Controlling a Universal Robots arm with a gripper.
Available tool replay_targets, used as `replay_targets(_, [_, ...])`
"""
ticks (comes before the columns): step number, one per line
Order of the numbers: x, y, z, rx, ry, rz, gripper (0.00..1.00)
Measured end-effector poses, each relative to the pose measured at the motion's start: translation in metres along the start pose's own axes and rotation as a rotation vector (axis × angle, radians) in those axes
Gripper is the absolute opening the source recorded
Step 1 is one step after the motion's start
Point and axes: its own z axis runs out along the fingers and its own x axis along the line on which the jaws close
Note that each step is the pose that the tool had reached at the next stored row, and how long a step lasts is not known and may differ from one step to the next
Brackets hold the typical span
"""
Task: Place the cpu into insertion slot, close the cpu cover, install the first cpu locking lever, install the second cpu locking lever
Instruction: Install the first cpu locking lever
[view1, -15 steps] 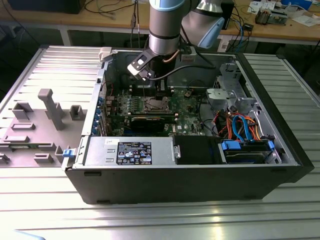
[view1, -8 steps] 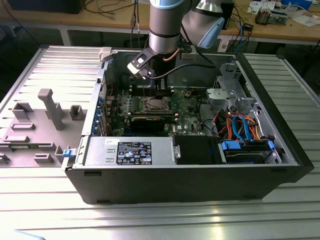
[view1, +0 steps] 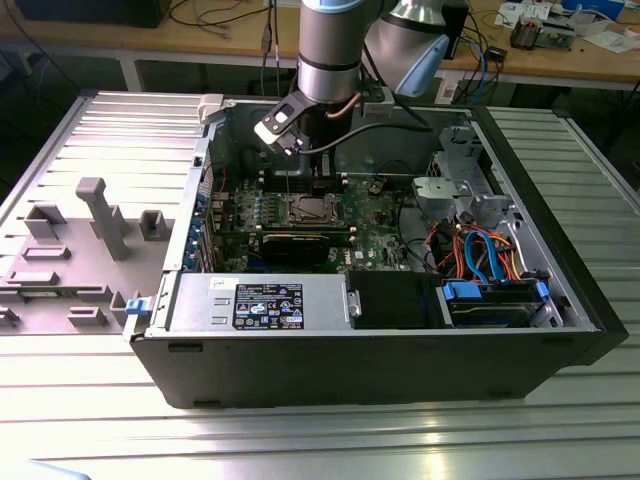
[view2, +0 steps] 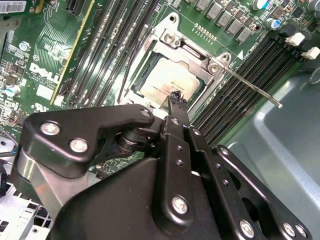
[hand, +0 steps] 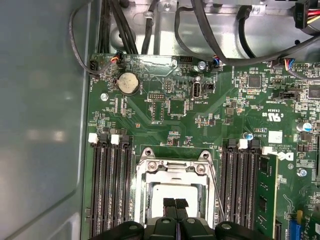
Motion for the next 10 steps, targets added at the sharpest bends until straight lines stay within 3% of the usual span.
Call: replay_targets(10, [0.0001, 0.0, -0.0063, 0.0, 0.0, 0.0, 0.11])
